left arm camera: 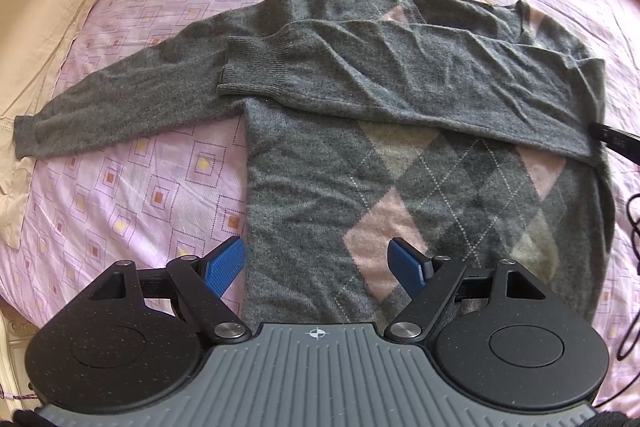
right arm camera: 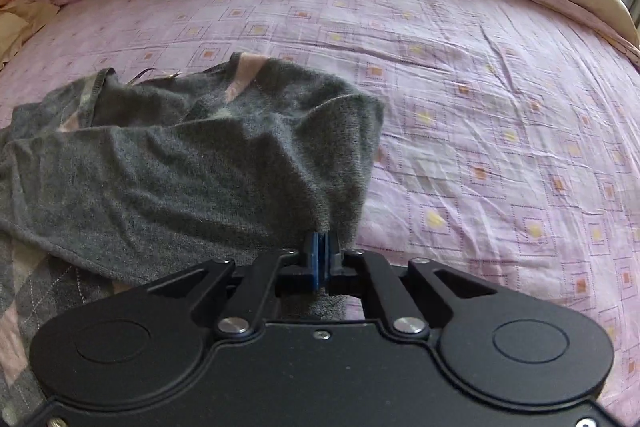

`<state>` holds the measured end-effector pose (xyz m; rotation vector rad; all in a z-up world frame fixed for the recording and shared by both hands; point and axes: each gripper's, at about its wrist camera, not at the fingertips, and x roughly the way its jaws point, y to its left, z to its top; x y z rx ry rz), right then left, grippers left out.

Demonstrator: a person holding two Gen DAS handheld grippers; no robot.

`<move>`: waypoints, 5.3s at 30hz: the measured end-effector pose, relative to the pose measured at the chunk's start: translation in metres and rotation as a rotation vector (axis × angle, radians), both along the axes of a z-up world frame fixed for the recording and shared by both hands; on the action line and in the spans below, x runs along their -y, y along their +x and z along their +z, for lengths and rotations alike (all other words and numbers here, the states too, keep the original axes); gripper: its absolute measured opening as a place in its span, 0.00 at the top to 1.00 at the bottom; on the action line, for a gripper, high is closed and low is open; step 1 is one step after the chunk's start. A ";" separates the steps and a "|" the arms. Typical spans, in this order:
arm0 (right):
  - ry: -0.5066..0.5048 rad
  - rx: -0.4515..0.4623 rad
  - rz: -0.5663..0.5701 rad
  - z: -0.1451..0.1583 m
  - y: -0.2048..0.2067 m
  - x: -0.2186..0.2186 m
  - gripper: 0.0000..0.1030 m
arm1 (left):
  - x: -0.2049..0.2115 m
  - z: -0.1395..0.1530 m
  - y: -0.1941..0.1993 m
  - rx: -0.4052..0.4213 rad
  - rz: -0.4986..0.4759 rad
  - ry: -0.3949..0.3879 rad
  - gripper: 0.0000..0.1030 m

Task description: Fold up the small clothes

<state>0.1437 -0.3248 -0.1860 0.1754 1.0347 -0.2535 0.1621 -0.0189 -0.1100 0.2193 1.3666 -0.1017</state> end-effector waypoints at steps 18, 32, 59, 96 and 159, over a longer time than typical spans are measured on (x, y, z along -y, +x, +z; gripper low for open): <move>0.242 0.148 -0.013 0.016 0.024 0.053 0.55 | 0.029 -0.033 0.064 0.134 -0.017 -0.056 0.25; 0.127 0.078 -0.074 0.015 0.014 0.070 0.51 | 0.001 -0.086 0.080 0.145 0.017 -0.040 0.08; -0.003 -0.044 -0.003 -0.026 0.124 0.047 0.28 | -0.005 -0.094 0.070 0.168 0.033 -0.074 0.00; 0.235 0.076 0.222 0.080 -0.008 -0.189 0.00 | -0.313 -0.035 0.070 0.316 0.300 -0.089 0.00; 0.257 0.057 0.172 0.055 -0.078 -0.027 0.00 | 0.098 0.002 0.036 0.449 -0.332 -0.371 0.79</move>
